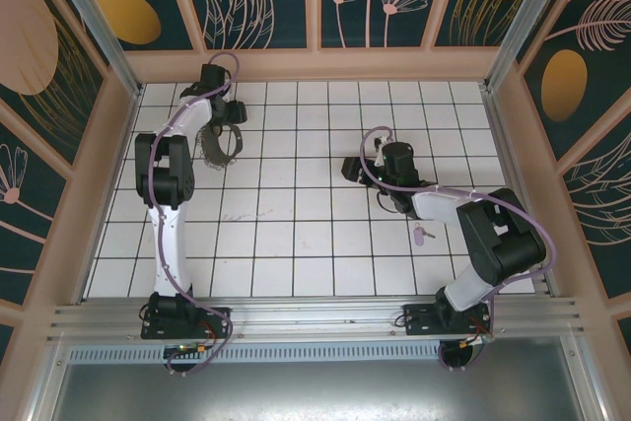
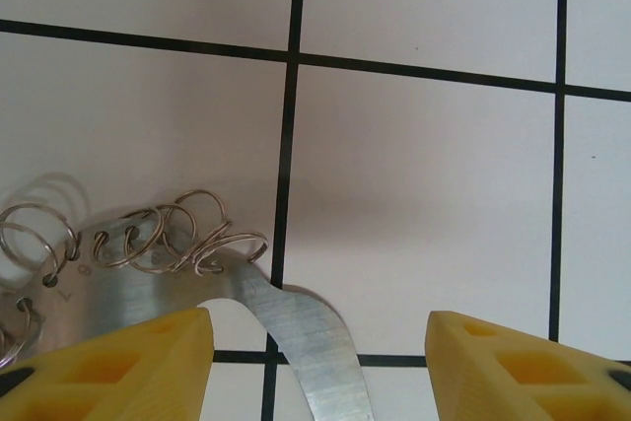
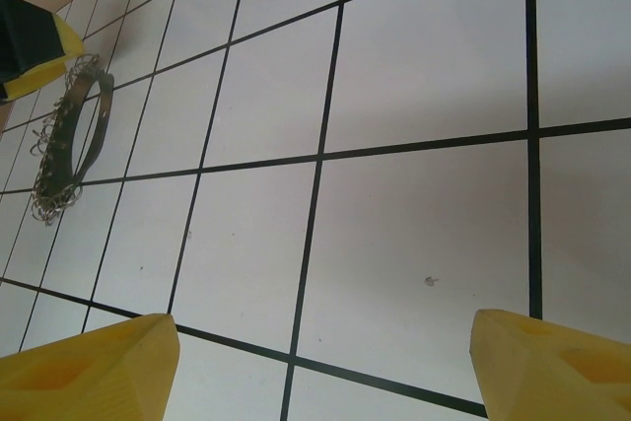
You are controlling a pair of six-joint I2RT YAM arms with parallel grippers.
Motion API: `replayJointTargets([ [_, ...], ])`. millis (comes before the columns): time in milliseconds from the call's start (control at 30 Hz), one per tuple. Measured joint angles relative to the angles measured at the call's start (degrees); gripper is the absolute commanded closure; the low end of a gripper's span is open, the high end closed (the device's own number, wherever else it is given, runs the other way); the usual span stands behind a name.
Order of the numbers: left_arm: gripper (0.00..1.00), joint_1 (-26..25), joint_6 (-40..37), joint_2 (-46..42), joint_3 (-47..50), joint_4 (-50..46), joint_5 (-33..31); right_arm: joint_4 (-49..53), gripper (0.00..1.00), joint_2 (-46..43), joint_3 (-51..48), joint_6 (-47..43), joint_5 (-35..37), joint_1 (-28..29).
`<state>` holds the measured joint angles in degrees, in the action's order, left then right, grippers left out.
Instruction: Put the keys on the keyring
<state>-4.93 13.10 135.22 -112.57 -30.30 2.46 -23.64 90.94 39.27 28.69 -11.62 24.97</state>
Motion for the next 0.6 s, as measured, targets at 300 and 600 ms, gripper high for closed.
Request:
replayJointTargets([
  [300,0.44,0.0,-0.44,1.07,-0.83,-0.15,-0.5,0.02,0.22,0.0,0.0,-0.02,0.0,0.0],
  [600,0.44,0.0,-1.18,1.49,-1.86,-0.2,-1.7,0.02,0.23,1.09,0.02,-0.02,0.0,0.0],
])
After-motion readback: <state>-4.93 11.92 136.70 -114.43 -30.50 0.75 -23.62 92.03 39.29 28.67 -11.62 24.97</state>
